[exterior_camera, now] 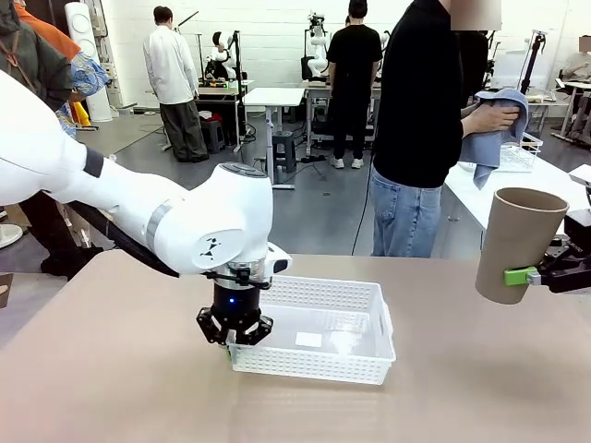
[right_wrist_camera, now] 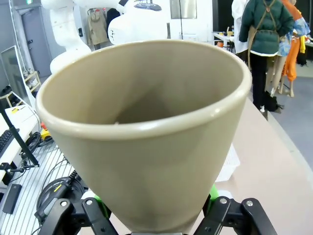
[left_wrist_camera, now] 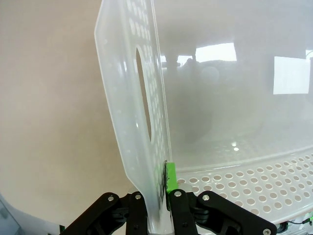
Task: Clean and organize the cups into the basket.
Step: Pick up the Organizing basket and move it to the center of the table, then pick up the Reusable plastic cup from the right side of the table and place it inside the Organizing basket.
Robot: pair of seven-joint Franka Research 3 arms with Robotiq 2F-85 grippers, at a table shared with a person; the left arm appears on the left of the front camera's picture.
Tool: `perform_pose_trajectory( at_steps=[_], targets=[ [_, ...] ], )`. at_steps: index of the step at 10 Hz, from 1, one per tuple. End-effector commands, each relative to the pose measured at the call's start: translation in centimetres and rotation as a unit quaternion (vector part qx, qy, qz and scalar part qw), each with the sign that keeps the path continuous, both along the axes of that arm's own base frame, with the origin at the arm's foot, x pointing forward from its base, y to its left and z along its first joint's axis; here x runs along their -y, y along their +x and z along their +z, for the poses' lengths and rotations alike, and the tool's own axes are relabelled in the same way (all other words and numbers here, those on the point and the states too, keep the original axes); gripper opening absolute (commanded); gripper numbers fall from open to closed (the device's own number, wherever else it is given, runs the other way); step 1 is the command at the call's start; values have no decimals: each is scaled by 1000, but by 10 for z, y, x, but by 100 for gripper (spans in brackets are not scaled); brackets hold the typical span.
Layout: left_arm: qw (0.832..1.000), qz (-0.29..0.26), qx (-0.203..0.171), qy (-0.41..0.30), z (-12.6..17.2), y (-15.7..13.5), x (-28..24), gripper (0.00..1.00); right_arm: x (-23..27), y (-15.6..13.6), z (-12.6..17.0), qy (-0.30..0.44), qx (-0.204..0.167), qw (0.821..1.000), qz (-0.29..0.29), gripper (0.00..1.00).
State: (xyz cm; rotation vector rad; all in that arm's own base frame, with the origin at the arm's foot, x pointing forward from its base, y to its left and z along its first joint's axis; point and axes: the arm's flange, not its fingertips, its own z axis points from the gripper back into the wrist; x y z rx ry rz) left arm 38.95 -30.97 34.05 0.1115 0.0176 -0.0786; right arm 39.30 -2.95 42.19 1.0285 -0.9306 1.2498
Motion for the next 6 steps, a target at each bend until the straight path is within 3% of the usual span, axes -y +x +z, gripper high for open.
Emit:
perform_pose_trajectory(
  at_steps=[1, 3, 4, 6],
  targets=[
    [1000, 2, 4, 19, -14, 8, -14, 0, -1, 2, 3, -1, 7, 1000, 1, 0],
    [1000, 0, 0, 0, 0, 0, 0, 0, -1, 2, 3, -1, 7, 1000, 1, 0],
    [1000, 0, 0, 0, 0, 0, 0, 0, 0, 0, 0, 0, 0, 1000, 0, 81],
    [1000, 0, 0, 0, 0, 0, 0, 0, -57, 16, 24, -105, 18, 994, 28, 81]
  ],
)
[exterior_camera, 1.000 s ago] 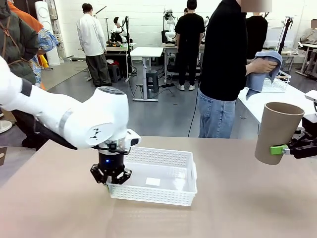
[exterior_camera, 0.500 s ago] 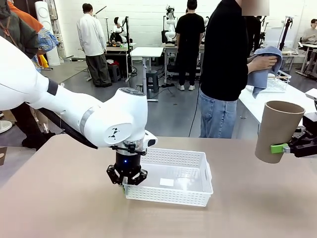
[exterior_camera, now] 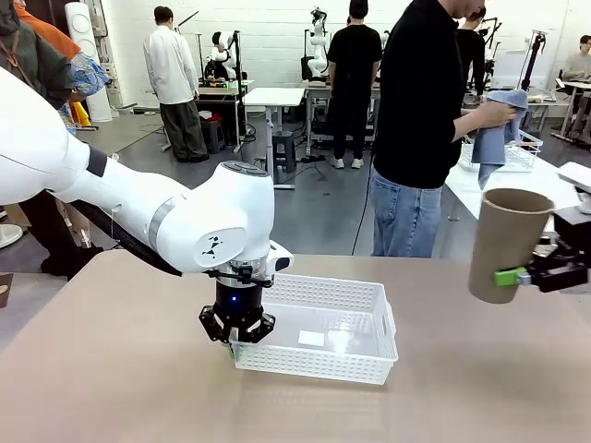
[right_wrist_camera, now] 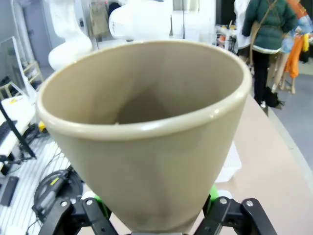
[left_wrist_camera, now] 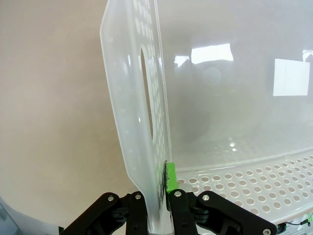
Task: Clean and organize the cups into the basket.
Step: Pick up the Organizing basket and move it to the center of the table, then pick up the Reusable plastic cup from the right side of the table and place it inside the Organizing basket.
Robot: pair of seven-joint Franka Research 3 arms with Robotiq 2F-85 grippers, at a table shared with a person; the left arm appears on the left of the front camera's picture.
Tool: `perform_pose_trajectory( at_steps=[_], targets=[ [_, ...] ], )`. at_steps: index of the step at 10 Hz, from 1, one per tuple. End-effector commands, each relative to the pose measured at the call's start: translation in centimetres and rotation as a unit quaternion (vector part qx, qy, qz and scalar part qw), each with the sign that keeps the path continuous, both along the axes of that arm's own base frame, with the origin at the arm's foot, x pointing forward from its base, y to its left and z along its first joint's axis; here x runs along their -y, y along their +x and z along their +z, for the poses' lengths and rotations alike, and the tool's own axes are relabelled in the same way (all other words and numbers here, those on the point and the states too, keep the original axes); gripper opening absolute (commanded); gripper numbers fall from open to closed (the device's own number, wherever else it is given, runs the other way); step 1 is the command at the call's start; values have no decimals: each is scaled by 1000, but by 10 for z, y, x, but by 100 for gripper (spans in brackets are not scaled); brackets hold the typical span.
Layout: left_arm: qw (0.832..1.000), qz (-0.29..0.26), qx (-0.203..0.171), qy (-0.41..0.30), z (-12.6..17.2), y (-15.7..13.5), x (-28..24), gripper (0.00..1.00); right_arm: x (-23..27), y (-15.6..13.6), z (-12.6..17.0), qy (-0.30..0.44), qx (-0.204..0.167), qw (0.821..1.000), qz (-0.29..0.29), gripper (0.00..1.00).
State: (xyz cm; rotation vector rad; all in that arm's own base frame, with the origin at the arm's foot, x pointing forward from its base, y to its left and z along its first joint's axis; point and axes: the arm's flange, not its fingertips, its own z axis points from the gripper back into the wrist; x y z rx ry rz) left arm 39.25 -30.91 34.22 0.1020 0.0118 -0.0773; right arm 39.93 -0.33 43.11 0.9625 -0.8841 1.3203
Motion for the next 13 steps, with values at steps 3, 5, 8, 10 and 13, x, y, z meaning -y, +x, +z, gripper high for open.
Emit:
perform_pose_trajectory(
  at_steps=[3, 5, 8, 10, 13],
  targets=[
    [1000, -1, -3, 5, -2, -3, 1, 0, -120, 31, 37, -277, -29, 960, 19, 81],
    [1000, -1, -3, 5, -2, -3, 1, 0, -164, 34, 37, -420, -43, 907, 8, 81],
    [1000, -1, -3, 5, -2, -3, 1, 0, -210, 33, 36, -522, -44, 852, 14, 81],
    [1000, -1, -3, 5, -2, -3, 1, 0, -237, 38, 24, -534, -33, 844, 29, 81],
    [1000, -1, -3, 5, -2, -3, 1, 0, -261, 54, 2, -515, -32, 854, 63, 81]
  ],
)
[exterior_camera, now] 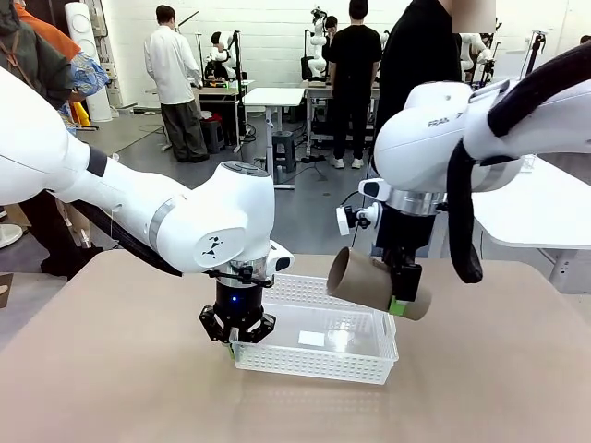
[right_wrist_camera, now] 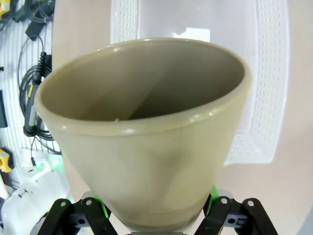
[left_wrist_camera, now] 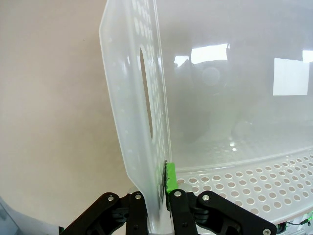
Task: Clean and organize the cups into the basket.
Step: Pick up the Organizing basket and move it to the center of the table, then pick up the Reusable plastic cup from the right side of the table and place it inside the Organizing basket.
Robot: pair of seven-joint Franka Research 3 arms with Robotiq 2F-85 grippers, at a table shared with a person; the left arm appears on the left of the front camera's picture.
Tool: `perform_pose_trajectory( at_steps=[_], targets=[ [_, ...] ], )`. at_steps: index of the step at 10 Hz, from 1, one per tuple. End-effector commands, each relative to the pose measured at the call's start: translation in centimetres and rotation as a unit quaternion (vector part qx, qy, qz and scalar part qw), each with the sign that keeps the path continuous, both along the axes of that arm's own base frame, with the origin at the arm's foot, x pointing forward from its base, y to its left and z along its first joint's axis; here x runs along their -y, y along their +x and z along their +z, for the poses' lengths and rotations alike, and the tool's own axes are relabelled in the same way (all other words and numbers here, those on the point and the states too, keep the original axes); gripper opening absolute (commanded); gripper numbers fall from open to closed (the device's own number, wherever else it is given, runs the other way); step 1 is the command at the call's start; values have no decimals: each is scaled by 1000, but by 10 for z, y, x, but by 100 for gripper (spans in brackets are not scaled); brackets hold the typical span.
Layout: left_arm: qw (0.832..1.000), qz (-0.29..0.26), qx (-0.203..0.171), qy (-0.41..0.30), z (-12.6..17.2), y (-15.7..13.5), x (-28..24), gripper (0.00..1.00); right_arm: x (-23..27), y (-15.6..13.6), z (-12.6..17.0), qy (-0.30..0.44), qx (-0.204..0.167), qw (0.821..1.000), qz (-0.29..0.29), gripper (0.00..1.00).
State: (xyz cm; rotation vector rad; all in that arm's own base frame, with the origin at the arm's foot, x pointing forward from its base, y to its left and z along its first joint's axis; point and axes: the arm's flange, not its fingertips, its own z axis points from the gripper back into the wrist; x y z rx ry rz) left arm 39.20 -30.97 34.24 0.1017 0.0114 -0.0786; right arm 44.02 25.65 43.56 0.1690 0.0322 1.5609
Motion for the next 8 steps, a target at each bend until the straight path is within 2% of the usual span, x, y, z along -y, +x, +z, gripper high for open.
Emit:
perform_pose_trajectory(
  at_steps=[1, 4, 5, 6, 8],
  targets=[
    [1000, 0, -3, 5, -2, -3, 0, 0, -8, 18, -13, 11, -19, 1000, 11, 81],
    [1000, 0, -3, 5, -2, -3, 0, 0, -24, 18, -24, 25, -22, 999, 32, 81],
    [1000, 0, -3, 5, -2, -3, 0, 0, -15, 15, -22, 55, -8, 998, 27, 81],
    [1000, 0, -3, 5, -2, -3, 0, 0, -20, 16, -30, 4, -27, 999, 19, 81],
    [1000, 0, -3, 5, -2, -3, 0, 0, -20, 16, -30, 4, -27, 999, 19, 81]
  ],
)
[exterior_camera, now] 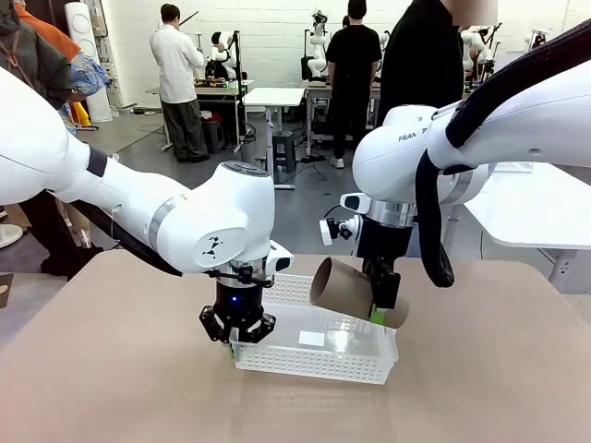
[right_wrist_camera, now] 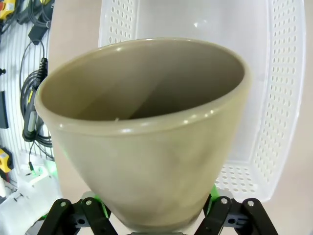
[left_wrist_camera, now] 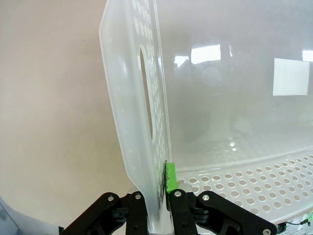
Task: Clean and organize the cups into the basket.
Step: Pick up the Organizing basket and move it to the center of the table, then pick up the Reusable plastic cup from the right side of the table and place it inside the Organizing basket.
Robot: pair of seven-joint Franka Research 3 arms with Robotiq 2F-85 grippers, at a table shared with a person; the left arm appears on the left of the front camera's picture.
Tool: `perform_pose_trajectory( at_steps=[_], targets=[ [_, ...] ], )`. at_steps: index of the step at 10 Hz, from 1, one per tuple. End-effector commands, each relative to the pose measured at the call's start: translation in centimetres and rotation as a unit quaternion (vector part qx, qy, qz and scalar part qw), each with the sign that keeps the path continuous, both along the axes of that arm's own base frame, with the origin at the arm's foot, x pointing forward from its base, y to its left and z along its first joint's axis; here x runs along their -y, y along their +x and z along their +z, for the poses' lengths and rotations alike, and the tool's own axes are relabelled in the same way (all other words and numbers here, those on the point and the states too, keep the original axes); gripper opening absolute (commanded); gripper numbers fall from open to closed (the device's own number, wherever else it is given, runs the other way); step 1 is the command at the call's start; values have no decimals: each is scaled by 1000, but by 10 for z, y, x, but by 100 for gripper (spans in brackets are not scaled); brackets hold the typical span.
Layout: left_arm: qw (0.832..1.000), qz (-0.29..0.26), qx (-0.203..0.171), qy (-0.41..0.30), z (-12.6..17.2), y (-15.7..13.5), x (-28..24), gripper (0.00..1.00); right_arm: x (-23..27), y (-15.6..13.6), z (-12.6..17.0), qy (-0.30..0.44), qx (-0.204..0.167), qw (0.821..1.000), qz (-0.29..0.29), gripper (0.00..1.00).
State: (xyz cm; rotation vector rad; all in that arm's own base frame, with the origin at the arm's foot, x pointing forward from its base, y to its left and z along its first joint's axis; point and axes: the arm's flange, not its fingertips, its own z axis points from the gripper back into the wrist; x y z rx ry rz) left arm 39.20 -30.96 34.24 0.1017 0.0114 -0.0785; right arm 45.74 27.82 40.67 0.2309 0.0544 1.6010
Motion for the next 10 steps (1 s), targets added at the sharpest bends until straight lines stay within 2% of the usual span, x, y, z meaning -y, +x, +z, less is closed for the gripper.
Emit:
perform_pose_trajectory(
  at_steps=[1, 6, 10],
  targets=[
    [1000, 0, -3, 5, -2, -3, 0, 0, 1, -1, -1, -10, -2, 1000, -3, 81],
    [1000, 0, -3, 5, -2, -3, 0, 0, -10, -4, -5, 13, 1, 1000, 2, 81],
    [1000, 0, -3, 5, -2, -3, 0, 0, -42, 11, -24, 7, -32, 999, 19, 81]
  ],
)
